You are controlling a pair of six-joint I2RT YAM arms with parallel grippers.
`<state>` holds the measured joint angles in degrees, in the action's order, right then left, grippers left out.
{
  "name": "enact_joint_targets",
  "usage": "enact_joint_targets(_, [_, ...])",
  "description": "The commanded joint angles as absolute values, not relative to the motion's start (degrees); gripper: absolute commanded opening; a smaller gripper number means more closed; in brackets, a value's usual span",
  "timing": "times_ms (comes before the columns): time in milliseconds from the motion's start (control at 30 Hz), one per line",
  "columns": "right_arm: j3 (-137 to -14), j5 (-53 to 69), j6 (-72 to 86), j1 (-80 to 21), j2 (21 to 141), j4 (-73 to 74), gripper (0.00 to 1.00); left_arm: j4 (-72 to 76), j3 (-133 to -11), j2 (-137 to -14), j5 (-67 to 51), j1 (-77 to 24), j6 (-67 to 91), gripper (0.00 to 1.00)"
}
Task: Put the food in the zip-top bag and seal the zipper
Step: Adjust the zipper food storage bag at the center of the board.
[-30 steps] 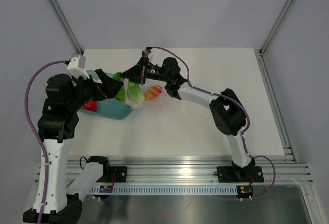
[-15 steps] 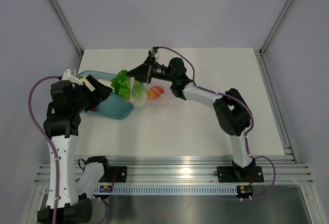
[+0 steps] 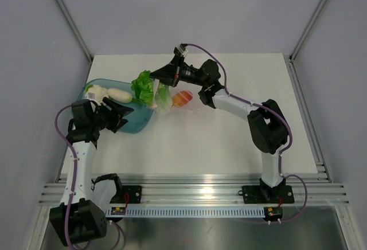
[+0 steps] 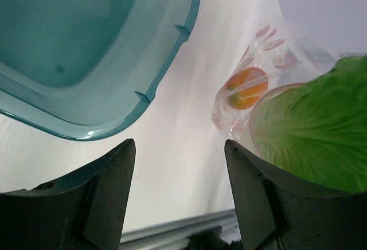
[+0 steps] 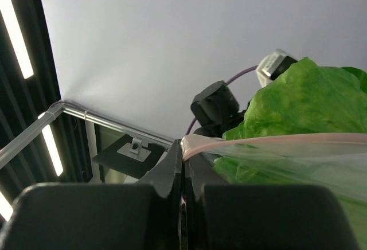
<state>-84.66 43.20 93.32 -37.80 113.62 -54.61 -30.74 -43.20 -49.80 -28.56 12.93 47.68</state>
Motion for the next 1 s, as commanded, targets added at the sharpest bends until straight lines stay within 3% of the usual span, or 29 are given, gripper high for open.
enact_joint_targets(0, [-86.04, 45.88, 94.48, -37.44, 109.16, -60.47, 0.00, -17.42, -41.93, -50.88, -39.45, 13.27, 52.99, 0.66])
enact_joint_targets(367, [-87.71, 47.46, 95.45, -37.44, 109.51, -61.96, 0.01, 1.65, -39.72, -61.68, -49.83, 13.18, 63.28, 0.59])
enact_joint_targets(533, [-88.06, 47.55, 96.33, -37.44, 109.86, -62.84, 0.01, 2.63, -40.17, -64.42, -50.36, 13.18, 63.81, 0.52])
enact_joint_targets(967, [-89.65, 47.11, 98.00, -37.62, 111.62, -64.34, 0.01, 5.01, -41.22, -67.41, -53.61, 10.37, 62.40, 0.49])
